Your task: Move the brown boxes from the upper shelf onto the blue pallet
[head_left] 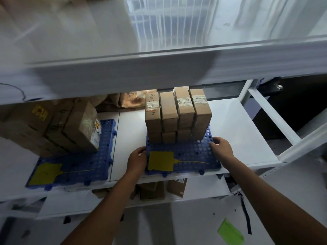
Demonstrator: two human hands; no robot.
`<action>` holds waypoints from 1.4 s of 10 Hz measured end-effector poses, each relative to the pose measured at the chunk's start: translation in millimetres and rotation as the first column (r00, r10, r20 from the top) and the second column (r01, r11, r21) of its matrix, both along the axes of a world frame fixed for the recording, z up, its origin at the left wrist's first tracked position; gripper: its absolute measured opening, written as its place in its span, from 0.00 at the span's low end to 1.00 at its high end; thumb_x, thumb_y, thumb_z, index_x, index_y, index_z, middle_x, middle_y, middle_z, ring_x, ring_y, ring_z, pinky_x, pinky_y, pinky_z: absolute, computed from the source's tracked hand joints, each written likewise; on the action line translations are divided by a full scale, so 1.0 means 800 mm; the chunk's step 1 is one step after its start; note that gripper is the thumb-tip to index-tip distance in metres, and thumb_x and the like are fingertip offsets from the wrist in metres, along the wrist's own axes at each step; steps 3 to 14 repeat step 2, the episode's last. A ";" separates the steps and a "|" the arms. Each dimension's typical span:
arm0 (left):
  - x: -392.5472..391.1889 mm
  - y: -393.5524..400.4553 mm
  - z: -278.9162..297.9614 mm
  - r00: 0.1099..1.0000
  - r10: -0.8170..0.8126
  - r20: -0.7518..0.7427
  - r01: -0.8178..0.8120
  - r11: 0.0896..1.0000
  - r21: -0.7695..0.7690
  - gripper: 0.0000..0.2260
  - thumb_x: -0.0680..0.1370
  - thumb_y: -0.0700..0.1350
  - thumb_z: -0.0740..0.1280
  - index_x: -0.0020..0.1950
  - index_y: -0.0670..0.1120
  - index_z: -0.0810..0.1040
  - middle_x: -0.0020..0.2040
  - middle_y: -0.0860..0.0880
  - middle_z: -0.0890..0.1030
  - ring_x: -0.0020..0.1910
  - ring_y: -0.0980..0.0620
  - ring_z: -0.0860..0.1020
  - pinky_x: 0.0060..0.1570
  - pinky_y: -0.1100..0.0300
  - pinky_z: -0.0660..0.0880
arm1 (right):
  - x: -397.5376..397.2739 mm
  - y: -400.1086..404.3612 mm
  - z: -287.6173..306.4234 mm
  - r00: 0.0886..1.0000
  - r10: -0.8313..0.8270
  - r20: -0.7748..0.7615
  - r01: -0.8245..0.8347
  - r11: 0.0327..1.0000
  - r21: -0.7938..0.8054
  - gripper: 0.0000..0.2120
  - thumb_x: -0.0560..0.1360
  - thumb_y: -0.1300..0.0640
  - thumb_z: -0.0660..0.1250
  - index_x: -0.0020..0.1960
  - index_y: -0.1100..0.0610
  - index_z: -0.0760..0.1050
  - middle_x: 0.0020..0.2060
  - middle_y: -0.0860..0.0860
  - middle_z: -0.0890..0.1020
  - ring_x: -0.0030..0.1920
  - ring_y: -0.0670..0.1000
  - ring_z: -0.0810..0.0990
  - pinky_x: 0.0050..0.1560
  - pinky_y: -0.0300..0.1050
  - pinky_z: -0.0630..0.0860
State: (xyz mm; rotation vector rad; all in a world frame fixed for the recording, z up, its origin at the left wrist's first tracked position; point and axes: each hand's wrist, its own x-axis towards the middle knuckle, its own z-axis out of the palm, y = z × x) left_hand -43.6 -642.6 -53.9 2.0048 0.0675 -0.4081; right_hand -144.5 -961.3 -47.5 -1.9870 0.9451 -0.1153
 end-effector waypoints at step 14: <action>-0.013 0.028 0.032 0.998 -0.059 0.019 0.056 0.987 0.148 0.19 0.86 0.48 0.57 0.76 0.46 0.71 0.75 0.46 0.72 0.72 0.45 0.71 0.72 0.52 0.67 | -0.022 0.015 0.028 0.990 0.029 -0.135 -0.048 0.989 -0.139 0.24 0.86 0.51 0.55 0.78 0.63 0.69 0.76 0.61 0.72 0.75 0.63 0.71 0.73 0.53 0.67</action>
